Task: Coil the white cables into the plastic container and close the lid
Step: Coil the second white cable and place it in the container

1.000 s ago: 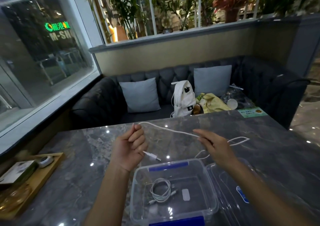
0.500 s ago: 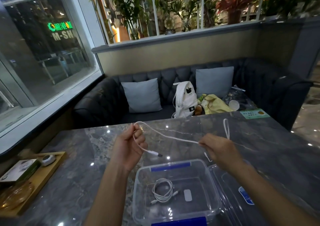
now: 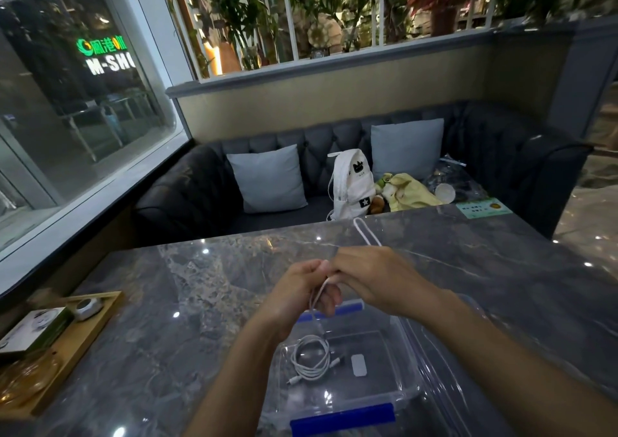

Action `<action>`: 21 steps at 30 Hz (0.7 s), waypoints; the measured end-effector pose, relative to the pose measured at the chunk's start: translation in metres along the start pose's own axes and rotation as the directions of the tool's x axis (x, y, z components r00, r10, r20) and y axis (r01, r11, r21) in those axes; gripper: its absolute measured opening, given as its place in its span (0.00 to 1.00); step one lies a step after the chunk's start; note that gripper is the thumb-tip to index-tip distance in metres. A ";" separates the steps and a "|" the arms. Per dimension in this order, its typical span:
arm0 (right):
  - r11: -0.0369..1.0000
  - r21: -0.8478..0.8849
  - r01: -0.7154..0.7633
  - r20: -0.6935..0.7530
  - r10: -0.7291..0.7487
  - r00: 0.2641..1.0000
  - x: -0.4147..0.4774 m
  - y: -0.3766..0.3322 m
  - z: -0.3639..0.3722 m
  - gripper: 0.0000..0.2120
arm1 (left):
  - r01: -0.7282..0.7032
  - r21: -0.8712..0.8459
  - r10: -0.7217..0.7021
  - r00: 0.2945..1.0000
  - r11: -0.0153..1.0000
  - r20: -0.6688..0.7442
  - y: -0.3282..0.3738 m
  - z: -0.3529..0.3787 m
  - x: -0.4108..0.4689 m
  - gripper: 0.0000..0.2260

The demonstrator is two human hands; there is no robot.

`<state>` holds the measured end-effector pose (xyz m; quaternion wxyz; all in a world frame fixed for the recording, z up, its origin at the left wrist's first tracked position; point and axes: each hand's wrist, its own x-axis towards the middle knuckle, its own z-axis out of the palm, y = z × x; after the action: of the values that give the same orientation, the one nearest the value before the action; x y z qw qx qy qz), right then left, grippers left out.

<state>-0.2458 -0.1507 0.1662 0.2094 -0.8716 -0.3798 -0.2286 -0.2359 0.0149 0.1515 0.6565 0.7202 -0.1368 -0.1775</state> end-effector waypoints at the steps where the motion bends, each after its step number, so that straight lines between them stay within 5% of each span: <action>1: 1.000 0.022 -0.005 -0.015 0.005 1.000 0.001 0.000 0.000 0.08 | 0.010 -0.004 -0.010 1.000 1.000 0.027 -0.001 0.000 -0.001 0.14; 5: 0.993 0.093 -0.068 -0.079 0.075 0.994 0.000 0.002 0.002 0.08 | 0.077 -0.110 -0.065 0.991 0.991 0.114 0.001 -0.004 -0.003 0.15; 9: 0.952 0.150 -0.265 -0.154 0.288 0.945 -0.007 0.009 0.010 0.23 | 0.085 -0.125 -0.073 0.993 0.989 0.093 0.002 -0.011 -0.003 0.17; 13: 0.739 0.360 -0.570 0.102 0.576 0.811 -0.022 0.022 0.014 0.31 | 0.081 -0.248 -0.067 0.996 0.965 0.066 0.001 -0.023 -0.002 0.17; 16: 0.748 0.285 -0.600 0.167 0.577 0.799 -0.031 0.029 0.022 0.23 | 0.072 -0.278 -0.054 0.996 0.958 0.072 -0.001 -0.030 -0.002 0.18; 21: 0.712 0.510 -0.483 -0.025 0.573 0.819 -0.035 0.034 0.021 0.06 | 0.062 -0.255 -0.056 0.998 0.965 0.031 -0.002 -0.038 -0.003 0.18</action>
<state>-0.2369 -0.1804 0.1233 0.5096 -0.8385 -0.1377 -0.1353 -0.2226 0.0506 0.1524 0.7366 0.6313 -0.0987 -0.2216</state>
